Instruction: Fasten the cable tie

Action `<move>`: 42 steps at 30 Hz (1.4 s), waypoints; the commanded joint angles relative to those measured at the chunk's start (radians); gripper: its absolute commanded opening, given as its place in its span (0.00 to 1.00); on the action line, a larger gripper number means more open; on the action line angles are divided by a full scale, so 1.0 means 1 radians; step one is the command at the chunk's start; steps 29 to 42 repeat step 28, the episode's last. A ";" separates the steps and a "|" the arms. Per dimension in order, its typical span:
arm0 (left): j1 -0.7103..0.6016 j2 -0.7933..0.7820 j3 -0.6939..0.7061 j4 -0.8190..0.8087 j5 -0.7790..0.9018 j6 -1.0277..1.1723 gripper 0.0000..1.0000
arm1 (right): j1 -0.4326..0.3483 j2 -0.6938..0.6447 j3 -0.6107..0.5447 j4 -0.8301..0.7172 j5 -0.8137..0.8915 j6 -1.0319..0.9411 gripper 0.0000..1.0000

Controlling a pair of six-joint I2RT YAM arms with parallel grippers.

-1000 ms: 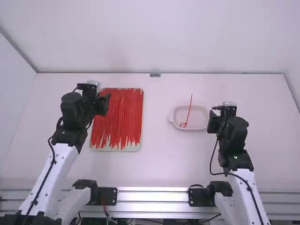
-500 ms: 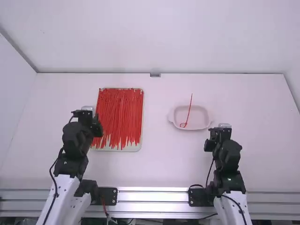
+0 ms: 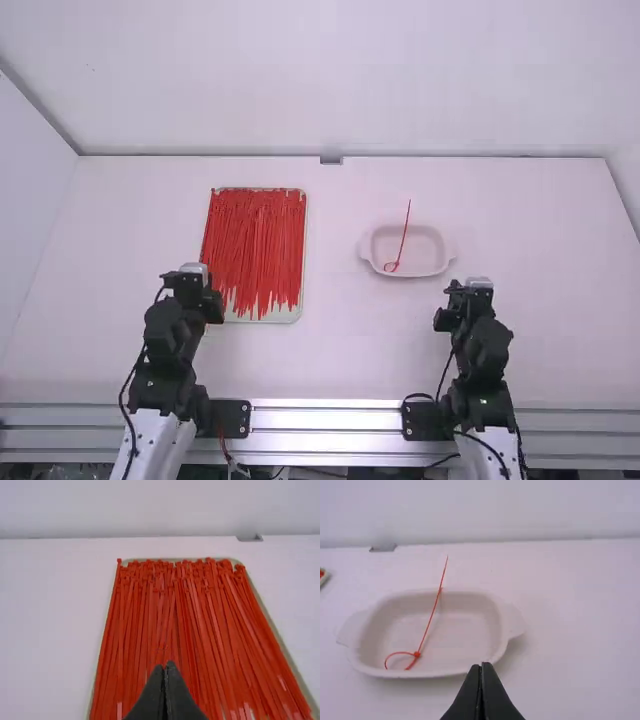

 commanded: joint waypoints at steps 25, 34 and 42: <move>-0.002 -0.334 -0.120 0.002 -0.012 0.001 0.00 | 0.003 -0.193 -0.011 -0.006 0.001 0.002 0.00; -0.002 -0.344 -0.120 0.002 -0.012 0.001 0.00 | 0.003 -0.193 -0.011 -0.006 0.001 0.002 0.00; -0.002 -0.344 -0.120 0.002 -0.012 0.001 0.00 | 0.003 -0.193 -0.011 -0.006 0.001 0.002 0.00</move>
